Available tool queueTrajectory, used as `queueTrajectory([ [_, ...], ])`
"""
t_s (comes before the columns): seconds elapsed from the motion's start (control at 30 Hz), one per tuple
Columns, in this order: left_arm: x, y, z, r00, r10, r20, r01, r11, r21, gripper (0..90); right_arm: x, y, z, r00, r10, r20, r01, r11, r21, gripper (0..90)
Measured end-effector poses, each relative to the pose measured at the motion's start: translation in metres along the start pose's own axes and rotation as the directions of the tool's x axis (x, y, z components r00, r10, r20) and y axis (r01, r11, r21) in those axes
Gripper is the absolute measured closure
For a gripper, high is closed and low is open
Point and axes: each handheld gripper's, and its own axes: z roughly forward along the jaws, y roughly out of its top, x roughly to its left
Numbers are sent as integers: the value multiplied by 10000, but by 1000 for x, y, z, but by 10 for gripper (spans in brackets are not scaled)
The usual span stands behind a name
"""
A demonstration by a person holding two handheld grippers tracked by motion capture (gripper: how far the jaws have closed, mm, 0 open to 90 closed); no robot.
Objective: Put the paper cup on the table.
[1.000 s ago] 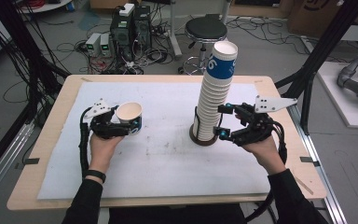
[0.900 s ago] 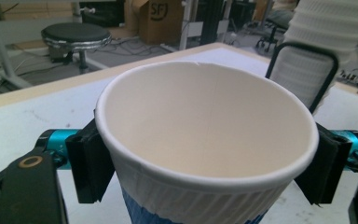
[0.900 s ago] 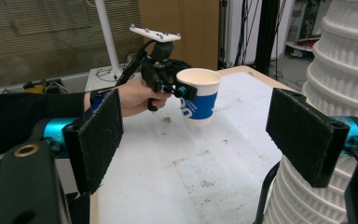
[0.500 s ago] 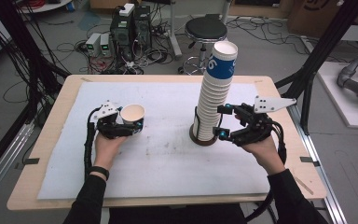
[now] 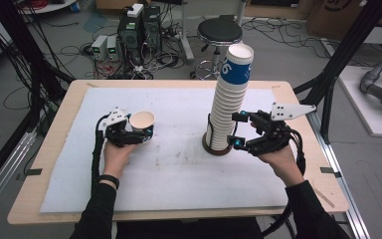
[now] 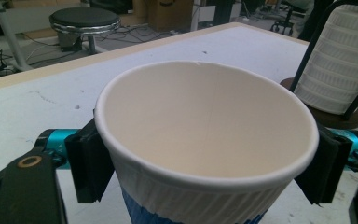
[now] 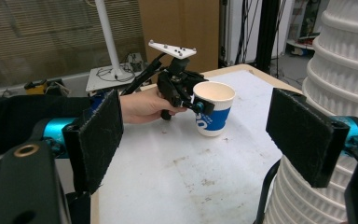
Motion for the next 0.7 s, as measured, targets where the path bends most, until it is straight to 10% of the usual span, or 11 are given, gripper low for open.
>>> queueTrajectory([
  [0.7,-3,-3,1,9994,-335,5,332,9930,1136,163,1,0,-1,10000,16,-22,-16,10000,-5,190],
])
